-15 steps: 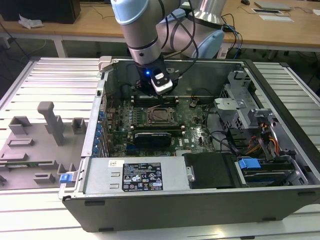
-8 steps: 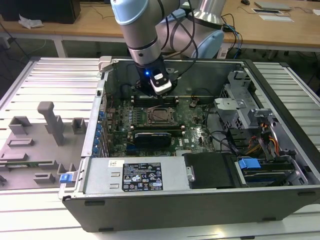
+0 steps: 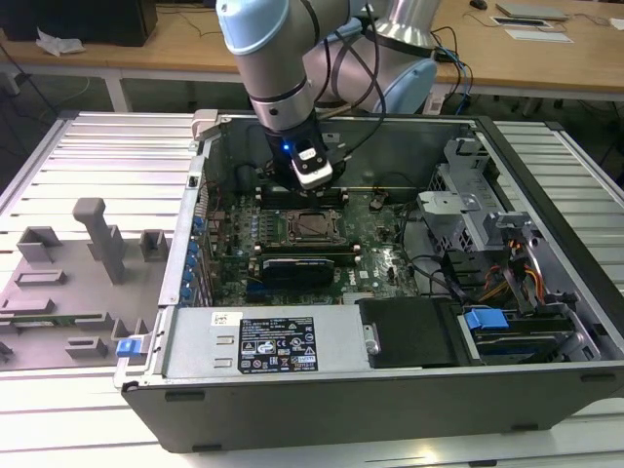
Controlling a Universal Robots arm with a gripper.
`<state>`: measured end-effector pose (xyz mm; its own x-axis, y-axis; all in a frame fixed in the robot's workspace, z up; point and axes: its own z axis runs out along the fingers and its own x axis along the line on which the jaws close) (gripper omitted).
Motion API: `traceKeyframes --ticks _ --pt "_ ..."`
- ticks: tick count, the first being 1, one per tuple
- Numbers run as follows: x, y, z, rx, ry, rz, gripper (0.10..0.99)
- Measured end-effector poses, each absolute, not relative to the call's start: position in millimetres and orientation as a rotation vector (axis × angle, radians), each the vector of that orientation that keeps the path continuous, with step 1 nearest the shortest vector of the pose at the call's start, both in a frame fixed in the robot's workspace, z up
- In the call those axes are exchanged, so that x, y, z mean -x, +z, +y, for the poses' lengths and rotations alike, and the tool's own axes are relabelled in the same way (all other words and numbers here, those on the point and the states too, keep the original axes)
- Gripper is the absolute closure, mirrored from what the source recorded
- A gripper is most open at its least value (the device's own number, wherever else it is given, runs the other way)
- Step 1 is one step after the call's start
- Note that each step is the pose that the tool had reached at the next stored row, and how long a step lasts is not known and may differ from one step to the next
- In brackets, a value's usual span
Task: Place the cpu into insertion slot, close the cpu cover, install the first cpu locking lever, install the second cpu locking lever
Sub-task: 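Install the first cpu locking lever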
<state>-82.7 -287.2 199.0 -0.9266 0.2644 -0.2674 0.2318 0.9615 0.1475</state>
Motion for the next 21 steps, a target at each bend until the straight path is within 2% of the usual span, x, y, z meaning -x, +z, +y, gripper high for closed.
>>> traceKeyframes --ticks 11,21 --pt "78 195 -287 -0.404 0.157 2.818 0.980" --pt "78 210 -287 -0.403 0.152 2.818 0.980"
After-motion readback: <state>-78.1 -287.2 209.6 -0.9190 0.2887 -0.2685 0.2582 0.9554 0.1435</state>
